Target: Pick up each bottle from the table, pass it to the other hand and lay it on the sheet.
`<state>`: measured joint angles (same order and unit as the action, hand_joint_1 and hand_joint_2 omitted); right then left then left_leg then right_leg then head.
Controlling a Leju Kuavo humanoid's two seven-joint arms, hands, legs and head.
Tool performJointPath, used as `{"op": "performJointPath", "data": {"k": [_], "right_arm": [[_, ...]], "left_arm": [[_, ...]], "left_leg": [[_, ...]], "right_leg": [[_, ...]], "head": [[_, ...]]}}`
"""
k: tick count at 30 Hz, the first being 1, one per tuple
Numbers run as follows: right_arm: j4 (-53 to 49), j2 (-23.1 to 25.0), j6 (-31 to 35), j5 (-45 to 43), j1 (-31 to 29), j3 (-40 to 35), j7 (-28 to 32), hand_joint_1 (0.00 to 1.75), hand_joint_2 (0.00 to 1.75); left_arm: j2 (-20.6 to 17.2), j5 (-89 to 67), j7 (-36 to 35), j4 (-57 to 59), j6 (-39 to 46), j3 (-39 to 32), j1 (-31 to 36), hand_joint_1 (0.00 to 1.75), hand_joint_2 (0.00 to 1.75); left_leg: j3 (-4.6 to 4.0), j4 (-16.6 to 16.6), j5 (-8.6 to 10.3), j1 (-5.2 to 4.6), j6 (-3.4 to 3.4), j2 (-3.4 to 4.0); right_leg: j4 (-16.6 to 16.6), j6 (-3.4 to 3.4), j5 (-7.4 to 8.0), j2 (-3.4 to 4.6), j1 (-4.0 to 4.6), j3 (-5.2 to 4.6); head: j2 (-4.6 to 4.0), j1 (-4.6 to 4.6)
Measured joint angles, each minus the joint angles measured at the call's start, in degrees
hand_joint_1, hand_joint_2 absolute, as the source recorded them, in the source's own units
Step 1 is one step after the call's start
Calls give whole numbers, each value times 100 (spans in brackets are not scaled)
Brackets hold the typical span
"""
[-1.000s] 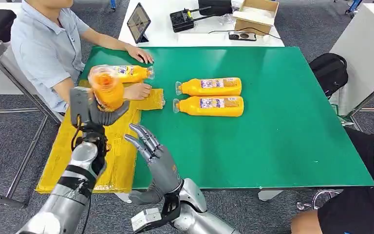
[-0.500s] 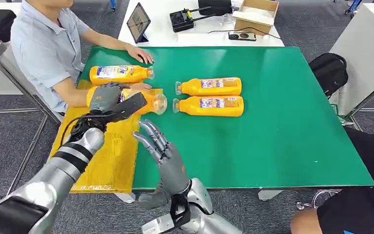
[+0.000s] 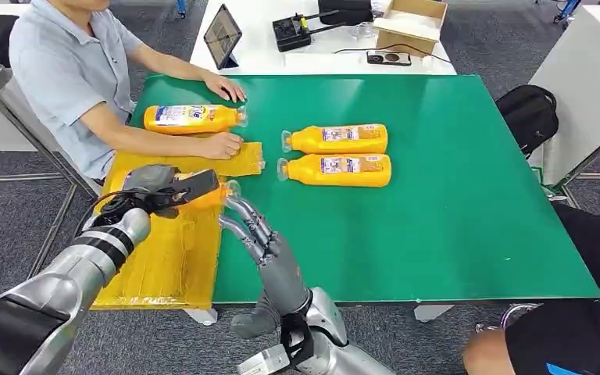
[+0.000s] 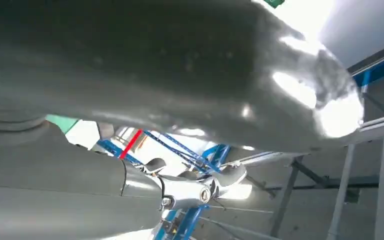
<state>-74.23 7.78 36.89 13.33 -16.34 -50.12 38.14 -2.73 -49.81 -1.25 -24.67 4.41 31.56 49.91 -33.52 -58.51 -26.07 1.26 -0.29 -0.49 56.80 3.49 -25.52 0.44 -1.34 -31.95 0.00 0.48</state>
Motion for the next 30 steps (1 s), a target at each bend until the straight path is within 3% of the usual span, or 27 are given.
{"op": "performJointPath", "data": {"k": [5,9,10,11,12,15,19,25,30], "right_arm": [[0,-2,-103,-171,0,0,0,0,0],[0,-4,-170,-199,0,0,0,0,0],[0,-7,-170,-197,0,0,0,0,0],[0,-7,-170,-194,0,0,0,0,0],[0,-7,-170,-192,0,0,0,0,0],[0,-9,-170,-190,0,9,0,0,0],[4,-11,-181,-218,0,22,0,0,0],[18,-15,-223,-251,0,31,0,0,0],[22,-46,-186,-284,1,28,0,0,0]], "left_arm": [[6,13,20,207,-430,-41,32,175,175],[35,-57,-4,325,-752,-33,48,148,175],[46,-59,-19,347,-797,-31,48,134,175],[66,-72,-48,363,-822,-26,49,77,175],[79,-92,-68,378,-855,-22,52,77,175],[135,-179,-142,443,-961,0,50,17,175],[184,-184,-146,498,-1075,11,36,0,175],[214,15,-48,535,-1419,-13,40,0,175],[206,462,434,537,-1724,-209,38,0,175]], "left_leg": [[0,0,0,0,-1,0],[0,0,1,0,-1,0],[0,0,1,0,-1,0],[0,0,1,0,-1,0],[0,0,0,0,-1,0],[0,0,0,-1,-1,0],[0,0,0,-1,-1,0],[4,0,1,0,-1,-2],[6,0,6,-1,-1,-5]], "right_leg": [[0,0,0,0,0,0],[0,0,0,0,0,-1],[0,0,0,0,0,-1],[0,0,0,0,0,0],[0,0,0,0,0,0],[0,0,0,0,-1,0],[0,0,0,0,0,0],[0,0,0,-1,0,4],[0,0,0,-4,-1,9]], "head": [[0,0],[0,-2],[0,0],[0,0],[0,-2],[0,-2],[0,-2],[0,-2],[0,-2]]}}
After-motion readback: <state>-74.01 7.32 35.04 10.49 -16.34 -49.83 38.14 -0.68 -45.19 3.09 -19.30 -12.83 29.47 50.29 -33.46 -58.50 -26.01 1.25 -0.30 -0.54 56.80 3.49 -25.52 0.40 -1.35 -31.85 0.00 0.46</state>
